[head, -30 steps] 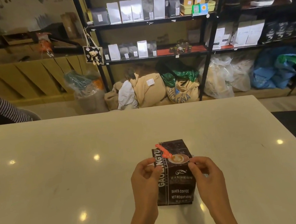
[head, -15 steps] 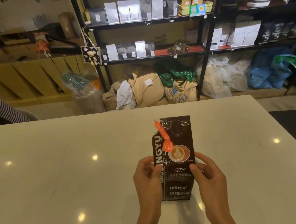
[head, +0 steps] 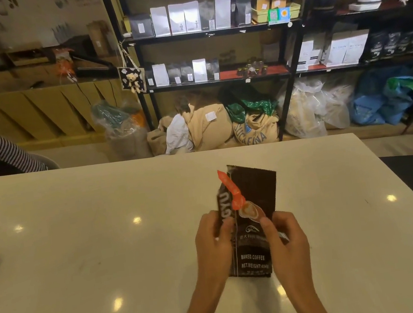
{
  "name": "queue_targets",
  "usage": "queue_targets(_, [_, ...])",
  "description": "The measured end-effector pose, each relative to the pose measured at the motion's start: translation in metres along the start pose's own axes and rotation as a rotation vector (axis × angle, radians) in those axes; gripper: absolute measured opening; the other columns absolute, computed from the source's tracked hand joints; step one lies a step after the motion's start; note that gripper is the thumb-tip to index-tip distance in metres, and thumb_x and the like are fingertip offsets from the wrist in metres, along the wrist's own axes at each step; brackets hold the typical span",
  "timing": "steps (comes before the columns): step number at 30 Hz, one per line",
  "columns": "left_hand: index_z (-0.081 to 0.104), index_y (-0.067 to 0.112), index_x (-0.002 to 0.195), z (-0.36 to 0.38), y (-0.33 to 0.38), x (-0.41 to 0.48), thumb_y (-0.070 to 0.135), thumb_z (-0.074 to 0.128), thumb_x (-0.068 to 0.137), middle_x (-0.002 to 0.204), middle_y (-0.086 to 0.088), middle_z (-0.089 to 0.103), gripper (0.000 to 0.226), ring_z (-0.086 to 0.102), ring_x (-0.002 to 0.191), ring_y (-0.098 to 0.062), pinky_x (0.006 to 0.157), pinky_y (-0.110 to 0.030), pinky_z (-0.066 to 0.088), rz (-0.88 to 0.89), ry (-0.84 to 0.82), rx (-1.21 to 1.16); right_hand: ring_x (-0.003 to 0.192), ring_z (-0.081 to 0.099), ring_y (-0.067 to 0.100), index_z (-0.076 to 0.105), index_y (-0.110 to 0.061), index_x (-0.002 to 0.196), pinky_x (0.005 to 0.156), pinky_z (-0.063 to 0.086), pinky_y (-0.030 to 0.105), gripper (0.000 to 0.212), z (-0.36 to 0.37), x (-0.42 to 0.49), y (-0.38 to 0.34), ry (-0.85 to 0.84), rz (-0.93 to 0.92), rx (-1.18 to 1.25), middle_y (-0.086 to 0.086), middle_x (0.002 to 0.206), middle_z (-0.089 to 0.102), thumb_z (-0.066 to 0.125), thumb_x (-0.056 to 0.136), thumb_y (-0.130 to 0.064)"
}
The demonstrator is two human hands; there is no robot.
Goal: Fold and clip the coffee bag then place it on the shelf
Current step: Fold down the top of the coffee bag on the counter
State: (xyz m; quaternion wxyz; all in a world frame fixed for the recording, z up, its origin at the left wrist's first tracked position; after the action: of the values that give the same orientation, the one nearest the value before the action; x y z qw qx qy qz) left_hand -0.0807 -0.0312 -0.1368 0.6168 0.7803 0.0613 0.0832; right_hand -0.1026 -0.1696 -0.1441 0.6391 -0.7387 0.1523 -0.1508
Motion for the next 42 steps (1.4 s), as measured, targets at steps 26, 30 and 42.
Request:
queue_targets(26, [0.055, 0.027, 0.104, 0.013, -0.012, 0.006, 0.014, 0.045, 0.104, 0.091, 0.017, 0.072, 0.017, 0.073, 0.087, -0.004, 0.067, -0.017, 0.059, -0.004, -0.164, -0.299, 0.092, 0.068, 0.002, 0.050, -0.055, 0.093, 0.061, 0.054, 0.010, 0.005, 0.028, 0.010, 0.017, 0.019, -0.025, 0.228, -0.026, 0.091, 0.065, 0.048, 0.089, -0.056])
queue_targets(30, [0.054, 0.022, 0.099, 0.013, -0.015, 0.007, 0.012, 0.045, 0.104, 0.093, 0.004, 0.068, 0.014, 0.070, 0.081, -0.001, 0.066, -0.020, 0.059, -0.002, -0.119, -0.306, 0.092, 0.069, 0.009, 0.050, -0.047, 0.097, 0.059, 0.056, 0.014, 0.005, 0.029, 0.011, 0.020, 0.006, -0.007, 0.280, -0.020, 0.091, 0.065, 0.047, 0.094, -0.049])
queue_targets(42, [0.055, 0.031, 0.093, 0.020, -0.027, 0.009, 0.022, 0.049, 0.103, 0.088, 0.011, 0.070, 0.015, 0.072, 0.083, -0.010, 0.066, -0.023, 0.060, -0.001, -0.008, -0.328, 0.085, 0.071, 0.003, 0.054, -0.029, 0.102, 0.061, 0.057, 0.015, 0.031, 0.022, 0.025, 0.025, -0.153, 0.014, 0.212, -0.015, 0.088, 0.070, 0.049, 0.088, -0.056])
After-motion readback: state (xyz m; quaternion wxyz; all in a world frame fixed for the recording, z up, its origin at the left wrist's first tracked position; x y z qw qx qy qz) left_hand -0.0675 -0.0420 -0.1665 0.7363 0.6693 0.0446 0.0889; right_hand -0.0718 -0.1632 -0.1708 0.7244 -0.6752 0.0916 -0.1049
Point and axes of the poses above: each hand's wrist, its own x-axis towards the middle knuckle, its own z-axis out of the palm, y = z × x, the point moved 1 cm from there along x, towards the middle knuckle
